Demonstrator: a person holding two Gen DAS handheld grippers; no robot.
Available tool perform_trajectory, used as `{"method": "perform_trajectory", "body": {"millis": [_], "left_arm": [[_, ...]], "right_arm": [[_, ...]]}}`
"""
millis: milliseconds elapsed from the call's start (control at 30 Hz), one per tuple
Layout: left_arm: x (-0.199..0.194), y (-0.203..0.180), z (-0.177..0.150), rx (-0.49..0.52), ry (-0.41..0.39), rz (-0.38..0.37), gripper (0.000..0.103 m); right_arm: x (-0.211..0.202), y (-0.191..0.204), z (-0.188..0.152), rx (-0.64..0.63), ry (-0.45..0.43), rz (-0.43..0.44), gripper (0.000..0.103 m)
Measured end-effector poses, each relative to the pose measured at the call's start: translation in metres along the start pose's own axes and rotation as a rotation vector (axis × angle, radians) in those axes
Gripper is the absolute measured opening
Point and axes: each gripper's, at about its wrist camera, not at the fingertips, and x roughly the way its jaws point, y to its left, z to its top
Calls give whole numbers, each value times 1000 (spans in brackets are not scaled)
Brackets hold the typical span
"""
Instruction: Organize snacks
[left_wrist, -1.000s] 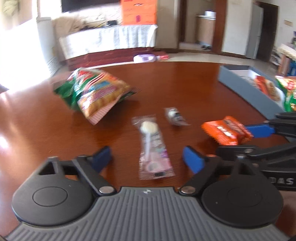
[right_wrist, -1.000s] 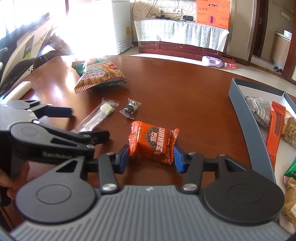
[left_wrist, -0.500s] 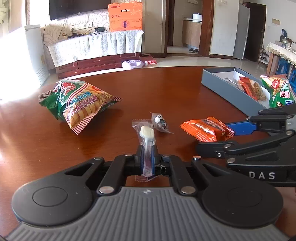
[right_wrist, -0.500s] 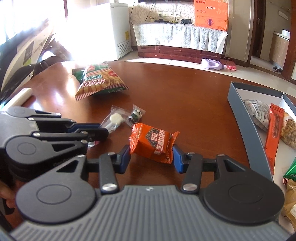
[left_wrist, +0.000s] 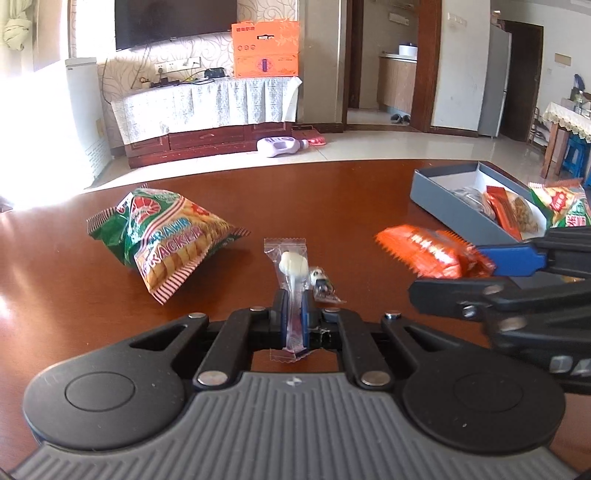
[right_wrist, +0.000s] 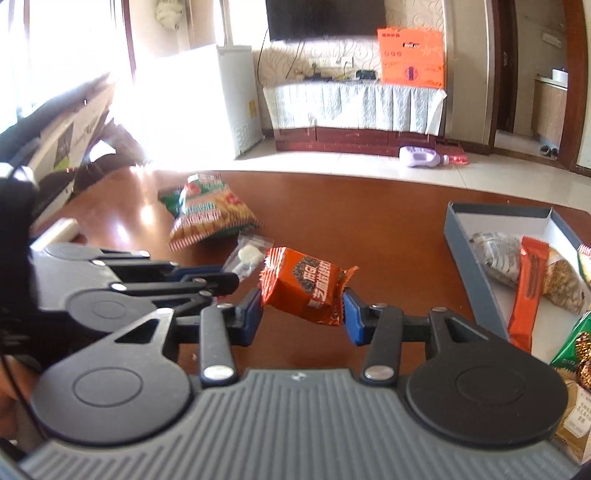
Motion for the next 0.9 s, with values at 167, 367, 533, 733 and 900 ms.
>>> {"method": "perform_trajectory", "body": {"millis": [167,367,533,733,900], "left_arm": [[1,-1,6,-12,1,13,9],[-1,-3,11,-10,-8,28,9],[-4,-14,12,8,-9,28,9],[-3,-26,15,8,-11,21,9],[-3,-35,18,8,-19,12,9]], "right_arm": [[-10,-1,5,2,-29,4,49],[-18,1,6,-7,-42,12,49],[-27,1,5,-15,-56,15,49],[-31,-7,3,-5,-63,5,49],[-36,-13,3,-5,-73,-10,49]]}}
